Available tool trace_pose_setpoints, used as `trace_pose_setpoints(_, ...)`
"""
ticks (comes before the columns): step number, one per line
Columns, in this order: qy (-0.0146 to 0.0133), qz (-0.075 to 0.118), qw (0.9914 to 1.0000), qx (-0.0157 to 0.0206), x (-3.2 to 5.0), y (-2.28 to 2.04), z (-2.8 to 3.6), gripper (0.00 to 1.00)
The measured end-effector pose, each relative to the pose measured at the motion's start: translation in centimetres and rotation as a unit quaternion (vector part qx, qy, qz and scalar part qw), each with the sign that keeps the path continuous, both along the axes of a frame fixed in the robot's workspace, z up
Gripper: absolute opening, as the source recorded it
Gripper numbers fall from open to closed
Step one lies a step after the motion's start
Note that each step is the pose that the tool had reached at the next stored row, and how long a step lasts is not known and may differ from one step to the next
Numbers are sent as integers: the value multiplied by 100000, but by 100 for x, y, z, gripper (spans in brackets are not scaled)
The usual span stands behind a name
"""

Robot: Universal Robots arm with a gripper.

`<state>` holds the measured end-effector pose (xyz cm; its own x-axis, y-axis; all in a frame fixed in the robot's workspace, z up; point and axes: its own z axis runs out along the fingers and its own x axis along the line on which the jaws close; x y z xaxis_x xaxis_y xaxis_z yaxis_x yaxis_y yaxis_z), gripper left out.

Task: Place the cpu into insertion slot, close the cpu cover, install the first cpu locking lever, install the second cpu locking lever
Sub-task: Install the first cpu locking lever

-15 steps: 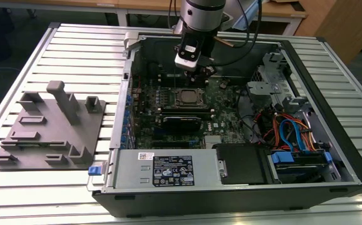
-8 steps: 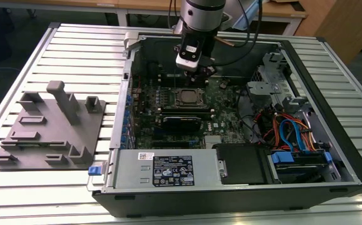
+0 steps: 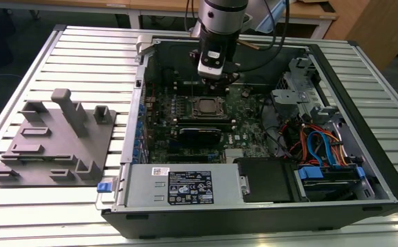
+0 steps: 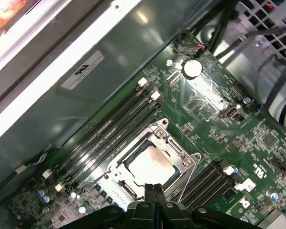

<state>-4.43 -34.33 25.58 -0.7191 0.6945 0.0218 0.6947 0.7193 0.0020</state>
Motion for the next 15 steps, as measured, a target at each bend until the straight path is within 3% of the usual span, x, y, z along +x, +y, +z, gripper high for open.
trace_pose_setpoints(8, 3, 4594, 99894, -2, -1, 0, 0, 10)
trace_pose_setpoints(12, 1, 6819, 99767, -1, -1, 0, 0, 10)
trace_pose_setpoints(15, 3, 8726, 99619, 0, -1, 0, 0, 10)
